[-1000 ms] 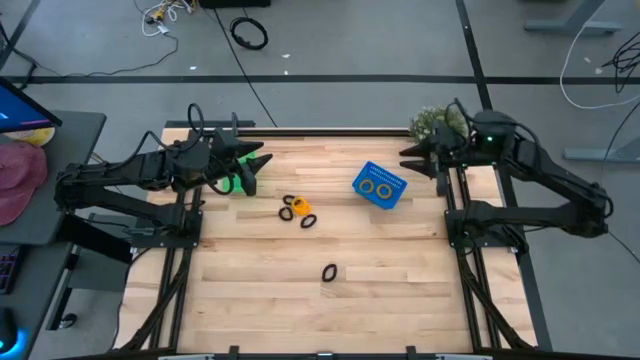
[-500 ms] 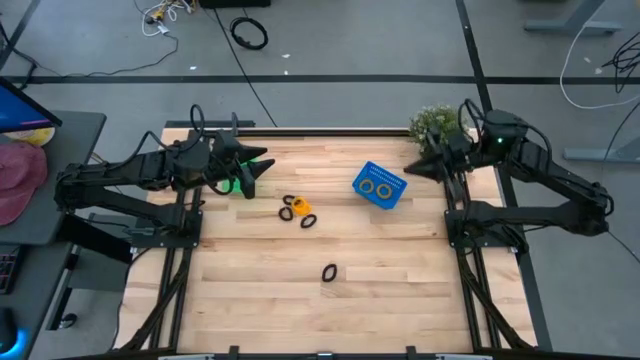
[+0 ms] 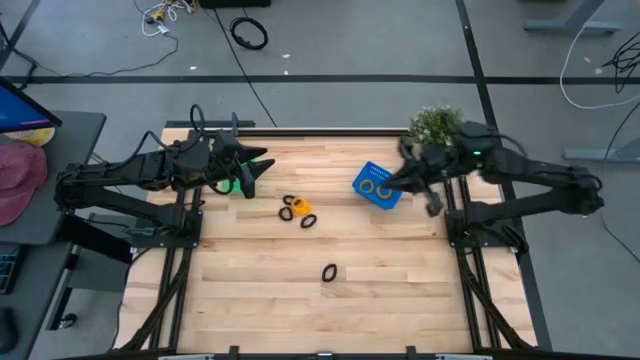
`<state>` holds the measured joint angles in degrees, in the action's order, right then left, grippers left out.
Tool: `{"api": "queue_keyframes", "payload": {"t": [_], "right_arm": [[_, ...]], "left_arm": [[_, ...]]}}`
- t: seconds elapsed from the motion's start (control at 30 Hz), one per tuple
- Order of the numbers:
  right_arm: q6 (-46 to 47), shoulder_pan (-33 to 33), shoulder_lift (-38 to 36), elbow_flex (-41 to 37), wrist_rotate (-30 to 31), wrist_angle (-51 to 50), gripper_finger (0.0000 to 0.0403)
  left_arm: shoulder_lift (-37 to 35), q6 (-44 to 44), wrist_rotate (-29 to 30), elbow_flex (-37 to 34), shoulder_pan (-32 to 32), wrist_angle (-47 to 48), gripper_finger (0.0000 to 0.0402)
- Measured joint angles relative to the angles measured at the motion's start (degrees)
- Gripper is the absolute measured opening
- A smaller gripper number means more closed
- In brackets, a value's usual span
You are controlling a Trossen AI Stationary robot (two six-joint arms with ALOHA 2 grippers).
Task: Sort spring keychains
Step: Put the black spring keychain into the green bin
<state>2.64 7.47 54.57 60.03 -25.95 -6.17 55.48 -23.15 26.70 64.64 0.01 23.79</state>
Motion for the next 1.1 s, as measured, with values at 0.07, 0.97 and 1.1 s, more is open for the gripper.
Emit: {"api": "queue_keyframes", "payload": {"t": [0.07, 0.97, 1.1], "right_arm": [[1.44, -1.03, 3.9, 0.22, -0.25, 6.57, 0.0001], [-12.58, -10.81, 41.12, 30.57, 12.24, -5.33, 0.0024], [-14.08, -11.81, 43.09, 34.79, 16.46, -13.31, 0.0029]], "left_arm": [[-0.02, 0.23, 0.0, 0.0, 0.02, 0.0, 0.0199], [-5.79, 9.06, -10.48, 0.04, 0.0, 9.32, 0.0199], [-7.03, 10.59, -10.49, 0.04, 0.0, 9.47, 0.0199]]}}
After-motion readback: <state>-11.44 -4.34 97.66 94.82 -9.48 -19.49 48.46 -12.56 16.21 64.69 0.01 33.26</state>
